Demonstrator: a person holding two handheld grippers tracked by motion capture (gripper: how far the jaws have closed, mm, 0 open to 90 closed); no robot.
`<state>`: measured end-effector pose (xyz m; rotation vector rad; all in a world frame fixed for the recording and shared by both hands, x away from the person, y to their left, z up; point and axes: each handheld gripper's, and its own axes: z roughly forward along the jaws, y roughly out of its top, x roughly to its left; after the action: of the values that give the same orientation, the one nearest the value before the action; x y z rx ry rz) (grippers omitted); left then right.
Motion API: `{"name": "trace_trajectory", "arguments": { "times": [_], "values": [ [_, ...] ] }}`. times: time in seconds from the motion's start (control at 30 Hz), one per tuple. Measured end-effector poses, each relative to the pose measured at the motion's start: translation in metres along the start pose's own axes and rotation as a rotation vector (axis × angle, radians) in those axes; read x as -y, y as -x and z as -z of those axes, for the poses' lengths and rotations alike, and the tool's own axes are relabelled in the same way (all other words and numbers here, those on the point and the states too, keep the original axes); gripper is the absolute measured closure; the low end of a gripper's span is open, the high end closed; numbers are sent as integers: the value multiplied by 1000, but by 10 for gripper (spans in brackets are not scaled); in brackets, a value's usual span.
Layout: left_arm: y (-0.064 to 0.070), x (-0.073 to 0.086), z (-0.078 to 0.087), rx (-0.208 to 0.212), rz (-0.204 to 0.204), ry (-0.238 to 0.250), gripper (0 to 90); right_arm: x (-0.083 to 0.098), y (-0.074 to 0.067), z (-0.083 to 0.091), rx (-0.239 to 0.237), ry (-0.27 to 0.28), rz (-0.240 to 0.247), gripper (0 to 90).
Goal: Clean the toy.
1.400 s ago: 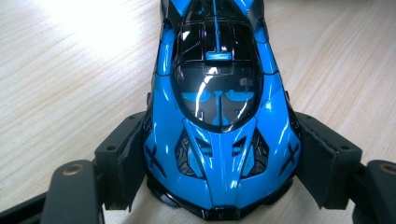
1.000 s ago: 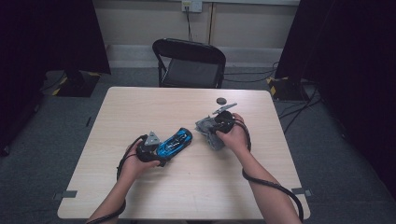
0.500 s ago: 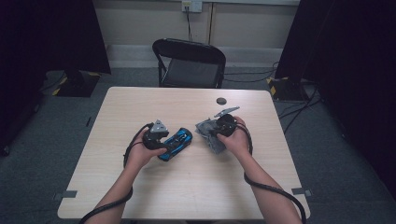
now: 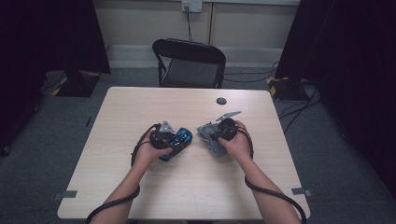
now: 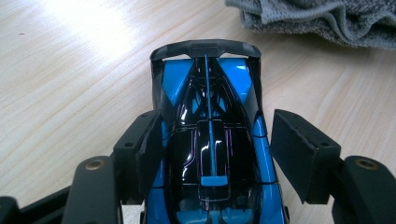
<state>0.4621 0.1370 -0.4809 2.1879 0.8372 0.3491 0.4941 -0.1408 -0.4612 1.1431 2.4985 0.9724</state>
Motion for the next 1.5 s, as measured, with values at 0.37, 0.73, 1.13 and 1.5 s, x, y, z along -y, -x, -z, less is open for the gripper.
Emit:
{"name": "trace_trajectory", "arguments": {
  "times": [0.37, 0.73, 1.13, 1.5],
  "values": [
    [-5, -6, 3, 16, -12, -33, 438, 3, 2, -1, 2, -4, -1, 800],
    [-5, 0, 1, 10, 24, 12, 423, 6, -1, -7, -3, -3, -9, 800],
    [-4, 1, 3, 8, 16, 15, 440, 10, -29, -18, -16, -26, 40, 803],
    [-4, 0, 3, 1, 11, 5, 441, 14, -56, -17, -40, -27, 92, 807]
  ]
}}
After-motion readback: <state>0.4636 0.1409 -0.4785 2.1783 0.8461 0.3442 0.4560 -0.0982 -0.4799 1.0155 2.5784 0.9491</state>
